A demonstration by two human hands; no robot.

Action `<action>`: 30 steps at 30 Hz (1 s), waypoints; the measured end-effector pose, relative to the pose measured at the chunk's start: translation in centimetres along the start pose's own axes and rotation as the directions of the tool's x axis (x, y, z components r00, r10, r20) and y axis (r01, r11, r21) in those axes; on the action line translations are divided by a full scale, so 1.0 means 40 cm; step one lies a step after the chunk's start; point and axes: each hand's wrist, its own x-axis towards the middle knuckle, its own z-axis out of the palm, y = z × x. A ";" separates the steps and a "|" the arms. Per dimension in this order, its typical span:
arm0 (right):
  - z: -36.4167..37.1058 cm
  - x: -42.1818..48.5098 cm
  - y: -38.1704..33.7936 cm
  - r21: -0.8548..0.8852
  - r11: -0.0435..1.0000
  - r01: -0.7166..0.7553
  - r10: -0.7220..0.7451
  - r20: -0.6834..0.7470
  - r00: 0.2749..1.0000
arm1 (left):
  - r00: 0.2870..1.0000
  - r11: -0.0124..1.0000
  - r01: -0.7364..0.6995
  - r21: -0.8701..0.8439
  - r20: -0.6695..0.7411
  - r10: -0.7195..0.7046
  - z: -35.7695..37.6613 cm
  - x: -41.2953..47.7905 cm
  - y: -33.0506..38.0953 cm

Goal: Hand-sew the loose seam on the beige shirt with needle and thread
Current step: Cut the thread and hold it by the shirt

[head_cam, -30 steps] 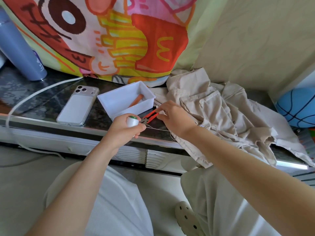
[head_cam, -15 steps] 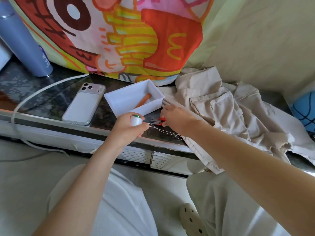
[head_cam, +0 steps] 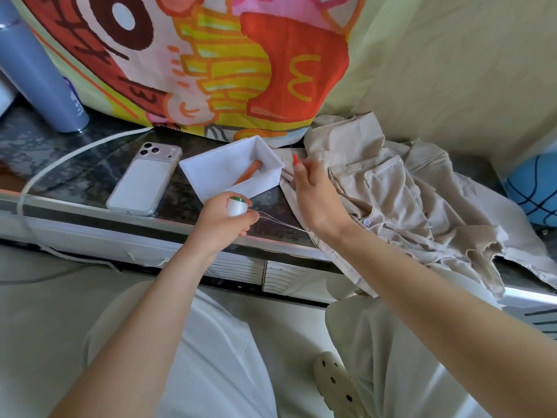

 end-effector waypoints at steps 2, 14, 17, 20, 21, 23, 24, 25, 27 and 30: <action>0.009 -0.011 0.011 0.000 0.996 -0.086 0.086 0.104 0.991 | 1.000 1.000 -0.002 0.002 -0.003 0.002 0.001 0.005 -0.002; 0.016 -0.007 0.047 -0.145 0.954 -0.264 0.297 0.319 0.900 | 0.999 0.999 -0.005 0.038 0.048 0.004 0.009 0.012 0.003; 0.013 0.005 0.057 -0.122 0.955 -0.272 0.296 0.285 0.912 | 0.999 1.000 0.005 0.006 0.054 -0.006 0.012 0.016 0.000; 0.005 0.024 0.069 -0.146 0.953 -0.266 0.295 0.241 0.924 | 0.999 0.998 0.028 -0.063 0.046 -0.025 0.013 0.025 -0.005; 0.002 0.030 0.073 -0.160 0.950 -0.269 0.300 0.231 0.925 | 0.998 0.997 0.039 -0.065 0.041 -0.036 0.013 0.029 -0.007; -0.004 0.041 0.079 -0.185 0.943 -0.276 0.312 0.210 0.926 | 0.998 0.997 0.057 -0.049 0.033 -0.055 0.017 0.037 -0.011; -0.006 0.045 0.083 -0.200 0.941 -0.274 0.313 0.198 0.929 | 0.998 0.997 0.061 -0.044 0.031 -0.059 0.019 0.039 -0.013; -0.006 0.049 0.088 -0.217 0.939 -0.268 0.309 0.187 0.932 | 0.998 0.998 0.057 -0.038 0.025 -0.056 0.022 0.041 -0.017; -0.005 0.058 0.099 -0.246 0.934 -0.260 0.305 0.165 0.938 | 1.000 1.000 0.017 0.013 0.007 -0.018 0.026 0.044 -0.023; -0.005 0.068 0.121 -0.303 0.916 -0.264 0.316 0.138 0.939 | 0.999 0.992 -0.044 0.121 0.009 0.043 0.027 0.047 -0.031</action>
